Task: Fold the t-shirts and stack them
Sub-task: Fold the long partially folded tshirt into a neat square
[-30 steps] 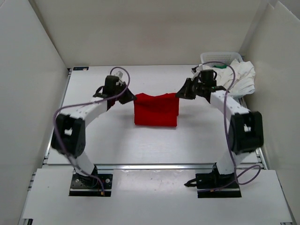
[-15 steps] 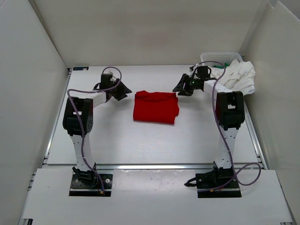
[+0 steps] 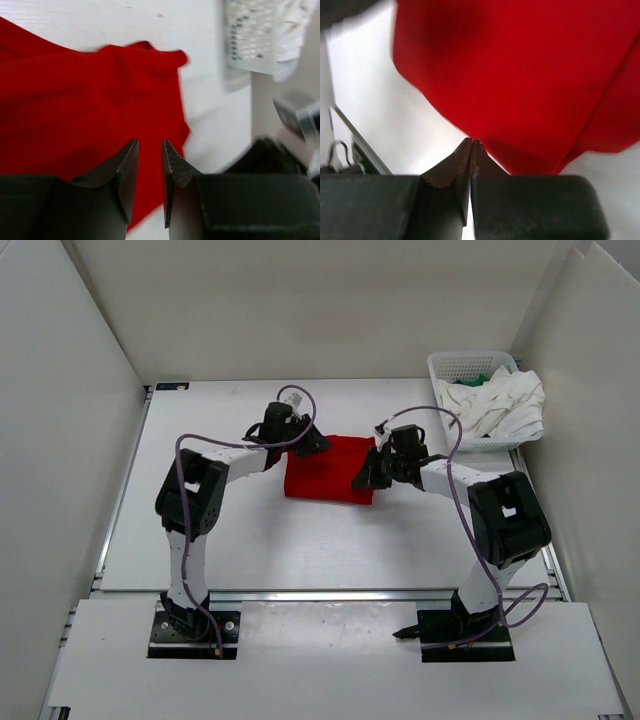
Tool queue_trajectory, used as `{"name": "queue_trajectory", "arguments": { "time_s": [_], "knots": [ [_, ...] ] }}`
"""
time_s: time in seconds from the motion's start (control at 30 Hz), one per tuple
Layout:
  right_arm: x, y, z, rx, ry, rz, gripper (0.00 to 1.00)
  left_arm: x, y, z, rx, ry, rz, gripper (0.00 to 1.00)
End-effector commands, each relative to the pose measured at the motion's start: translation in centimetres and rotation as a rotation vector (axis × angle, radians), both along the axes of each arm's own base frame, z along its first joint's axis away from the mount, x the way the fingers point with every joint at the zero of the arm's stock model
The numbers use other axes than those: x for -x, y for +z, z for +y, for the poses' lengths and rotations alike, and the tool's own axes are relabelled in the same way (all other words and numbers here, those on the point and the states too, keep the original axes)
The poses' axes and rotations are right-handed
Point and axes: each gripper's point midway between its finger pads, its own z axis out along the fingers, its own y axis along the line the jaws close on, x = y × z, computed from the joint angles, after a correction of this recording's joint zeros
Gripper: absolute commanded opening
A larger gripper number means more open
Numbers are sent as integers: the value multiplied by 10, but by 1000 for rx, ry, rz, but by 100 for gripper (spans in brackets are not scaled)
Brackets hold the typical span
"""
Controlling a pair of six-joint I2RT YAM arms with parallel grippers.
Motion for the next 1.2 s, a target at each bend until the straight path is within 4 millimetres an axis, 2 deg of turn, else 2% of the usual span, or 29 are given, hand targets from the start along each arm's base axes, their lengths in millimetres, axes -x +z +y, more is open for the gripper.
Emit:
{"name": "queue_trajectory", "arguments": {
  "time_s": [0.0,0.07,0.13,0.17,0.2,0.27,0.33,0.4,0.43,0.5,0.53,0.57,0.6,0.63,0.67,0.7,0.73,0.77,0.8,0.87,0.9,0.97,1.03,1.1,1.17],
  "knots": [
    [7,-10,2,-3,12,-25,0,-29,-19,16,-14,36,25,36],
    [18,-25,-3,12,1,-3,0,-46,-34,29,-9,72,49,35],
    [23,-36,-8,25,-7,22,0,-58,-36,38,26,99,48,34],
    [29,-42,-12,39,-11,30,0,-61,-43,44,29,115,50,35],
    [30,-45,-13,36,-16,37,0,-69,-40,50,32,129,36,36],
    [44,-54,-14,29,3,68,1,-77,-51,60,41,145,55,36],
    [47,-59,-17,36,2,78,0,-79,-59,65,57,146,82,36],
    [45,-50,-15,24,8,68,0,-77,-46,64,125,133,53,40],
    [44,-49,-15,28,12,67,0,-74,-41,63,160,129,60,40],
    [36,-22,-11,-11,32,8,0,-64,-20,58,202,115,15,45],
    [34,-15,-10,-11,28,-10,3,-59,-19,59,210,117,18,46],
    [29,-5,-9,-20,32,-34,4,-57,-2,56,222,114,-7,47],
    [17,8,-8,-35,17,-65,4,-48,6,54,222,108,-23,47],
    [12,11,-8,-35,11,-69,5,-43,5,58,224,118,-18,48],
    [-1,20,-5,-51,11,-90,4,-39,21,56,239,118,-42,48],
    [-12,21,-4,-53,6,-95,4,-31,26,59,240,122,-60,47],
    [-27,19,-4,-51,-7,-98,4,-22,25,61,239,127,-52,46],
    [-33,15,-1,-47,-7,-90,3,-11,9,65,223,139,-21,46],
    [-41,7,0,-50,-2,-65,2,-8,16,67,216,150,-41,45],
    [-49,-19,0,-45,-13,-6,0,9,4,78,196,173,-30,45],
    [-53,-18,1,-53,-14,-12,0,14,-3,80,188,171,-15,45],
    [-50,-42,-4,-26,-38,32,0,33,-26,84,170,166,25,44],
    [-45,-56,-11,-14,-55,56,0,49,-44,86,159,156,67,44],
    [-41,-65,-21,-4,-85,78,0,68,-66,93,135,162,119,44],
    [-39,-66,-25,-3,-89,78,0,79,-72,96,134,153,137,43]
  ]
}}
